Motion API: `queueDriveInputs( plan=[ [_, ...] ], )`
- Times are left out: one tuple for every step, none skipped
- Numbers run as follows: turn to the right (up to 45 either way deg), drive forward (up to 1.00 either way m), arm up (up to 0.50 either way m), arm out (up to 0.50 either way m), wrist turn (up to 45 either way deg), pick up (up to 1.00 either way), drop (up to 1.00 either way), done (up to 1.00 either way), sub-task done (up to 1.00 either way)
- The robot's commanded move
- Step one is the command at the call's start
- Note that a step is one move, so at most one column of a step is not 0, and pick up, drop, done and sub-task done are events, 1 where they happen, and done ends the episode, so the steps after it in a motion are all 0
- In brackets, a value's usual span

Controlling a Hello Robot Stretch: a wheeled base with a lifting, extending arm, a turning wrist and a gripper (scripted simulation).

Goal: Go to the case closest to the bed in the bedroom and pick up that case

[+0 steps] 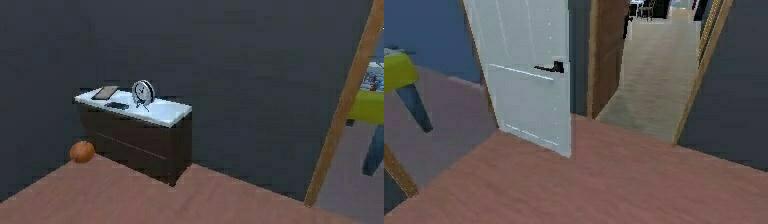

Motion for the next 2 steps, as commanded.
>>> queueDriveInputs(
  plan=[
    [-21.0, 0.0, 0.0, 0.0, 0.0, 0.0, 0.0, 0.0, 0.0],
    [0.0, 1.0, 0.0, 0.0, 0.0, 0.0, 0.0, 0.0, 0.0]
  ],
)
